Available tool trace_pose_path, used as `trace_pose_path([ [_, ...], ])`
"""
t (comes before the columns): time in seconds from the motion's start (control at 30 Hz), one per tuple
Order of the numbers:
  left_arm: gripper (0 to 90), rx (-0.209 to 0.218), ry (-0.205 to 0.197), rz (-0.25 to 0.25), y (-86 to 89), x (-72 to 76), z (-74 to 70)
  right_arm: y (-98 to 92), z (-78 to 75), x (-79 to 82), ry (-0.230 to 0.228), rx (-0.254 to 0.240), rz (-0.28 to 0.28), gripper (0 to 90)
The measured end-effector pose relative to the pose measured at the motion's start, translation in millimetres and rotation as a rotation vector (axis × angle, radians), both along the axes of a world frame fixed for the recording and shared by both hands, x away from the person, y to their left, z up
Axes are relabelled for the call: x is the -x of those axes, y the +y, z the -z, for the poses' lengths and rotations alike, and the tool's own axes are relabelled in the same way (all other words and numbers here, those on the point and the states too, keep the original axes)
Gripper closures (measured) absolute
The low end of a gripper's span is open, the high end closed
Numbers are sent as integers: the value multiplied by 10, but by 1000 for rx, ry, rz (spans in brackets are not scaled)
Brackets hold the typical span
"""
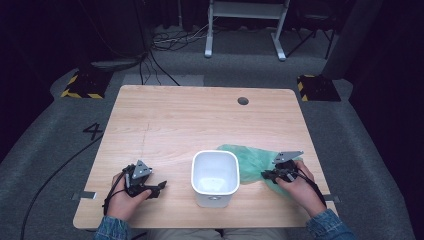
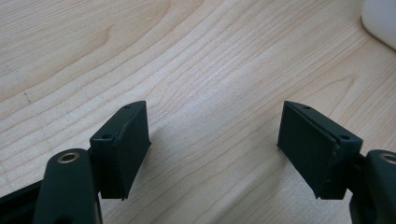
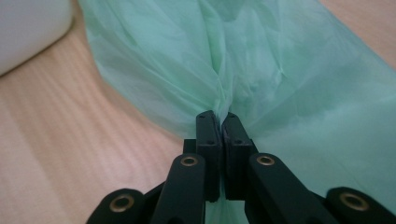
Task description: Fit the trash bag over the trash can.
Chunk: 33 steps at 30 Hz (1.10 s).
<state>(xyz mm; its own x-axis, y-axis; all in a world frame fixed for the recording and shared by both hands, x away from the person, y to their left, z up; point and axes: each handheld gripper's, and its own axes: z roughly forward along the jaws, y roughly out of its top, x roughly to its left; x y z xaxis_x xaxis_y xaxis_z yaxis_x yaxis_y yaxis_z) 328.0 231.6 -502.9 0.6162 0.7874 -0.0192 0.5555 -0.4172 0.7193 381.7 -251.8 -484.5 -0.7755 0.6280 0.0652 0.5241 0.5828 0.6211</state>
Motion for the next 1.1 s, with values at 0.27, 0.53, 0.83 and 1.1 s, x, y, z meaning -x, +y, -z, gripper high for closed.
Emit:
trace_pose_path([
  [0.27, 243, -2, -8, 0, -12, -3, 7, -46, 62, -102, -97, 18, -13, 314],
  [0.53, 238, 0, -7, 5, -10, -4, 12, -106, 140, -304, -98, -16, 11, 128],
  [0.83, 235, -3, -9, 9, -12, -3, 12, -88, 75, -287, -97, -14, 17, 517],
  [1.1, 235, -2, -9, 13, -16, -1, 11, -73, 72, -257, -84, -44, -12, 865],
])
